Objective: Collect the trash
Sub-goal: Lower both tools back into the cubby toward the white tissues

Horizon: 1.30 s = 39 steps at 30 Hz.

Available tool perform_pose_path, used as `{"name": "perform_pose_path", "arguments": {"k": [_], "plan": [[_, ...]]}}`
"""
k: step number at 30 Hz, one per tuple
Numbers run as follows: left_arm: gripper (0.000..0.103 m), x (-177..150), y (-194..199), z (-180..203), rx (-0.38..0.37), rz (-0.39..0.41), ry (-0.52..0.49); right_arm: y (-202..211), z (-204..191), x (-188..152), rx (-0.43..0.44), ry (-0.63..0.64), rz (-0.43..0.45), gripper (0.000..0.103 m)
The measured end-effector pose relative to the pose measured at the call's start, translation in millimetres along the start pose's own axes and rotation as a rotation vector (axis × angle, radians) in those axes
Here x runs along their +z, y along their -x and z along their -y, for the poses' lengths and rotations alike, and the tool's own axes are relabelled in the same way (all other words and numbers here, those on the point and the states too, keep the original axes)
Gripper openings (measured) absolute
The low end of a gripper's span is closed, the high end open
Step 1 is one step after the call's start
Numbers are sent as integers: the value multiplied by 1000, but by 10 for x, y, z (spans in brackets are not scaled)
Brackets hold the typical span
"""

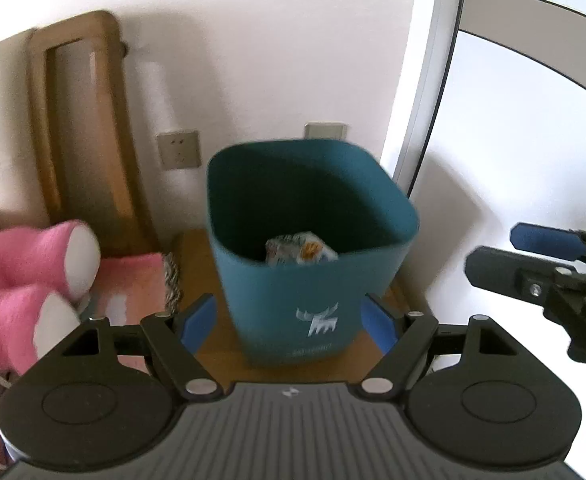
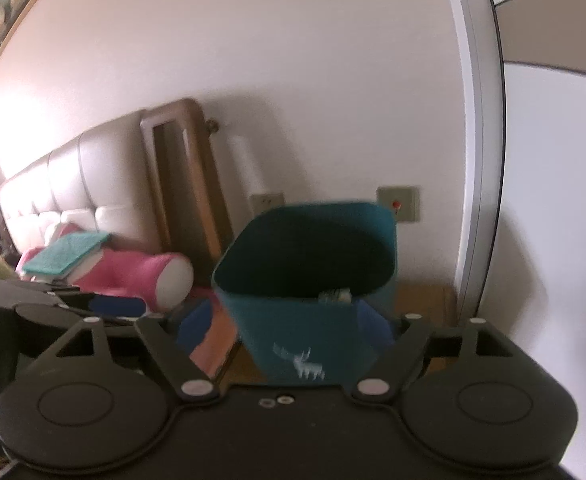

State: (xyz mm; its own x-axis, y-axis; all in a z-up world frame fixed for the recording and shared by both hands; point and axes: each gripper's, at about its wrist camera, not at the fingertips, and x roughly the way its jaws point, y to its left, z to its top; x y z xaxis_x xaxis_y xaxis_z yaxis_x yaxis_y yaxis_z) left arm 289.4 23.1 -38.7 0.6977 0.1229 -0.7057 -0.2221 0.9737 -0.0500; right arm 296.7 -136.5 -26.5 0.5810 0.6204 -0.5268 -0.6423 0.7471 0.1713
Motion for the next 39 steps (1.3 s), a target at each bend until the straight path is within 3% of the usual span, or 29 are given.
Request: {"name": "perform_pose_path", "arguments": {"k": [3,5,8,13,22,28,39], "plan": [[83,-275,75,-69,-9,5,31,34,-57,-241,8,14,-29,87],[96,-454,93,-102,4,2,40,27,-73,-444,3,24,-54,89],[99,-729,67,-181,5,-7,64,-45,-60,-767,0,14,-109,89],[103,-1293,-222,-369,-25,-110,166,-250,14,-1451,-12,-12,-205,89],[103,-2623,-1147,-496,34,-286,219,-850,238,-2900,-36,-23,-402,89],[103,-3679,-1869,-506,71,-402,238,-1344,285,-3939,-35,44,-508,90],[103,-5301,-3068,-462,188,-557,155,-2305,406,-5786,-87,21,-735,89]]}}
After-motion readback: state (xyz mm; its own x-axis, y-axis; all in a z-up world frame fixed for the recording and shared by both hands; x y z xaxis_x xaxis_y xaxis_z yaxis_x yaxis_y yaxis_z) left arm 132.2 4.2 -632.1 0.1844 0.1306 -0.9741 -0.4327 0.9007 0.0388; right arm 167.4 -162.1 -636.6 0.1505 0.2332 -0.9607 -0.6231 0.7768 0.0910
